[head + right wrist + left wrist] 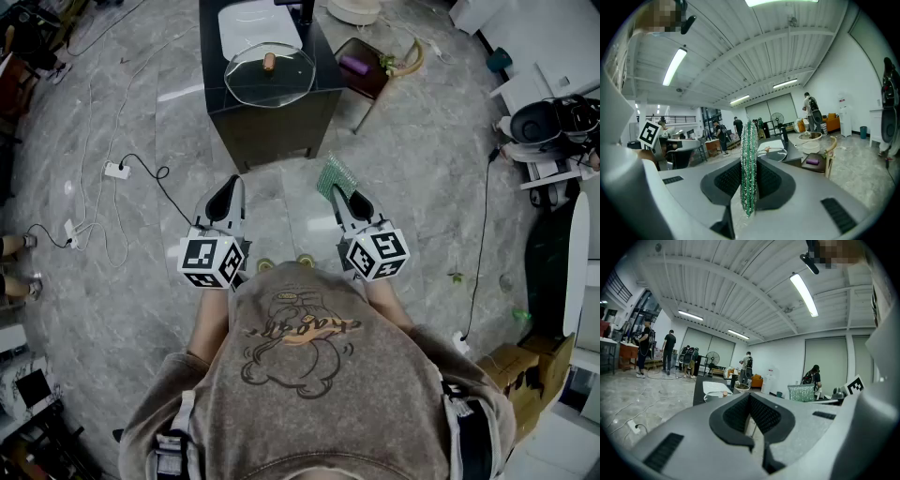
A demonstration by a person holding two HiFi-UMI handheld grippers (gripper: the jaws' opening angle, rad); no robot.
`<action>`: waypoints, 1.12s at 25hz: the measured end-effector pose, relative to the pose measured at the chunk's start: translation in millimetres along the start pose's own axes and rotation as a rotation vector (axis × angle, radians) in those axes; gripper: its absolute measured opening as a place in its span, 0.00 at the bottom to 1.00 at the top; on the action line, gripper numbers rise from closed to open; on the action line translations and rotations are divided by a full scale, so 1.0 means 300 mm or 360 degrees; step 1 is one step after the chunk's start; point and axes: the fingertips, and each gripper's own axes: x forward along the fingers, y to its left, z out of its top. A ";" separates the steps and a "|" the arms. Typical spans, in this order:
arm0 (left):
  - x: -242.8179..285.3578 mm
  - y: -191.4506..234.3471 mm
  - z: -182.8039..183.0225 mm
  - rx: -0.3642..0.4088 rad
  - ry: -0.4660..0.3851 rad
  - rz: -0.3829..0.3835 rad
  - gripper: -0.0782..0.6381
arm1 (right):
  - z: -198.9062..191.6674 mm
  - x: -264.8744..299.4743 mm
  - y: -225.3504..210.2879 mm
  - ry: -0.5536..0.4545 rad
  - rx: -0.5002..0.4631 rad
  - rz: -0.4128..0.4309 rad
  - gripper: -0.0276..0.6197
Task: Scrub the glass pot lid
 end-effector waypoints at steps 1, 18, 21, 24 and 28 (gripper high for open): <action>-0.002 0.006 0.000 -0.0002 0.0002 0.0001 0.12 | 0.001 0.002 0.003 -0.0001 0.0003 0.0001 0.17; 0.062 0.151 -0.011 -0.0003 0.0032 -0.0141 0.12 | -0.023 0.117 0.066 -0.0050 0.0002 -0.0111 0.17; 0.090 0.151 -0.018 0.0002 0.0046 -0.0178 0.12 | -0.025 0.135 0.047 -0.0061 0.0014 -0.0150 0.17; 0.122 0.159 -0.029 0.0006 0.0059 -0.0195 0.12 | -0.029 0.159 0.019 -0.0078 0.0030 -0.0174 0.17; 0.184 0.189 -0.040 0.0003 0.0070 -0.0187 0.12 | -0.033 0.216 -0.024 -0.0083 0.0030 -0.0176 0.17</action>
